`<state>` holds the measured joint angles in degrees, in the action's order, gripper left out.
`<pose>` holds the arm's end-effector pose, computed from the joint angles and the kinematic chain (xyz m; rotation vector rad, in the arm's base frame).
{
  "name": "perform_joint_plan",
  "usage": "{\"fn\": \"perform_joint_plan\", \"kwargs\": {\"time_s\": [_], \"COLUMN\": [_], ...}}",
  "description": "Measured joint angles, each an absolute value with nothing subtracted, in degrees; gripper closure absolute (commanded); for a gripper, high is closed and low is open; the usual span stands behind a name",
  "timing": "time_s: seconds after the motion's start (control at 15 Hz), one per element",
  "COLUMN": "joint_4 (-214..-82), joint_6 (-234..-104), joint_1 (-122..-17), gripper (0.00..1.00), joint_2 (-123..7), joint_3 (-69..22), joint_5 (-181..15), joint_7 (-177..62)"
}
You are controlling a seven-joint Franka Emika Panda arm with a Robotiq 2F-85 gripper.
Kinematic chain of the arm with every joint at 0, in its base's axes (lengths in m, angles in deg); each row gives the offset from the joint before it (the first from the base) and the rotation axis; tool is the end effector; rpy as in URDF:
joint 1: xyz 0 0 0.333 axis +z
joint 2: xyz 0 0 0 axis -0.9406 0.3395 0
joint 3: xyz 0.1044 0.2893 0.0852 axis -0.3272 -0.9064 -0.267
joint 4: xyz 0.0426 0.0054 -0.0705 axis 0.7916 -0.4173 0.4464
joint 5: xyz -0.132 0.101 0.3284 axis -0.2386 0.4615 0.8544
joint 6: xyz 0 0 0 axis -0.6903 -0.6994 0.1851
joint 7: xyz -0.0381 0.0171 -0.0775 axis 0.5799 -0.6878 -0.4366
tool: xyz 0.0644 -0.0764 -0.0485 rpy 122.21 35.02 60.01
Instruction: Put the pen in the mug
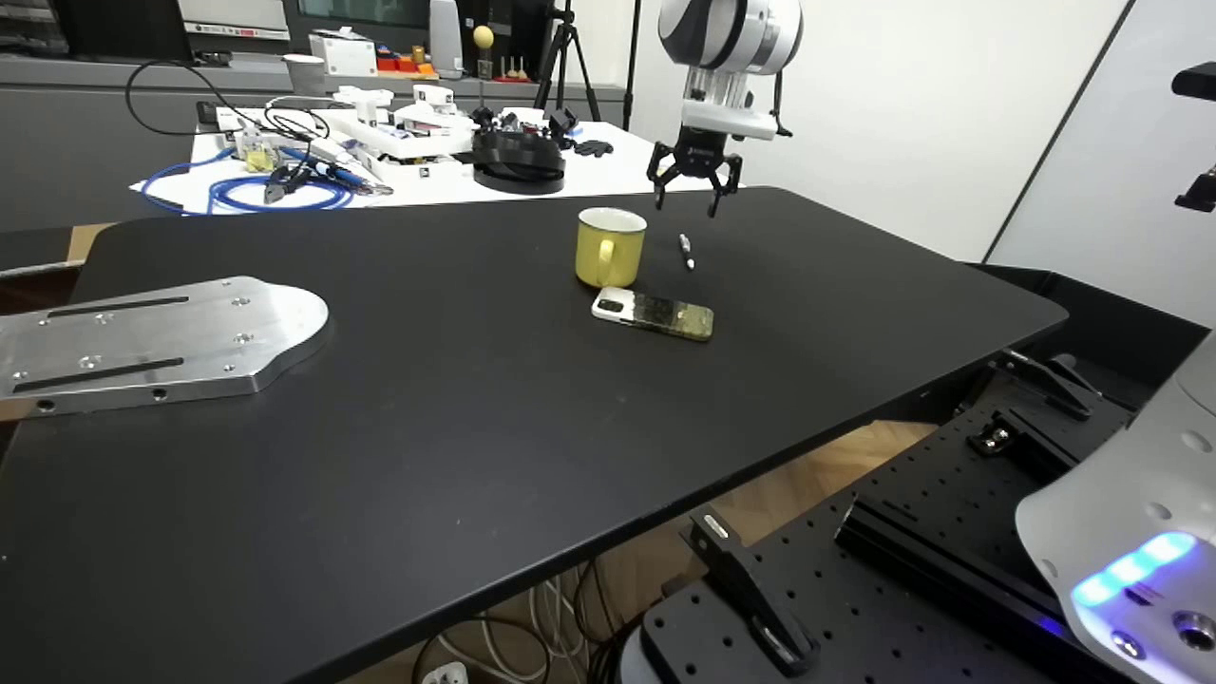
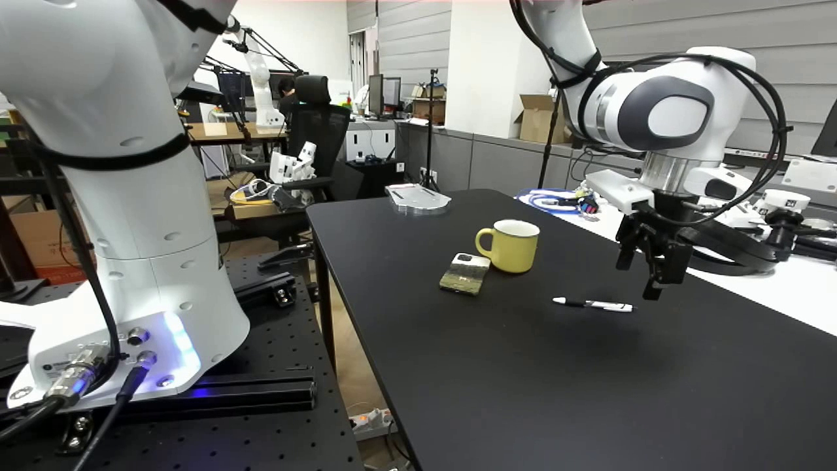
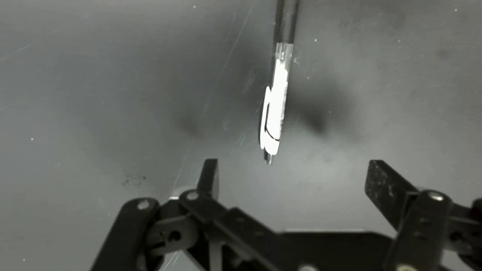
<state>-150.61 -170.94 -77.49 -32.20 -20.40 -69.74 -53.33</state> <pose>0.6480 -0.1554 0.1954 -3.0029 0.7817 0.0007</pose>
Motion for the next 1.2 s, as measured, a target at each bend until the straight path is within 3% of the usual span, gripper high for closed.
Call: {"fn": "perform_joint_plan", "kwargs": {"time_s": [0.33,0.4,0.53,1.2], "joint_4": [-152.0,-152.2,-152.4,-152.8], "joint_6": [-172.8,-173.0,-173.1,-175.0], "joint_1": [-77.4,-77.4,-77.4,-76.8], "gripper": [0.00,0.25,0.33,0.99], "joint_2": [-31.2,-31.0,-30.5,-29.9], "joint_3": [-20.7,-20.8,-21.0,-21.0], "joint_5": [-69.7,-69.7,-69.8,-69.9], "joint_7": [-53.3,-53.3,-53.3,-53.2]}}
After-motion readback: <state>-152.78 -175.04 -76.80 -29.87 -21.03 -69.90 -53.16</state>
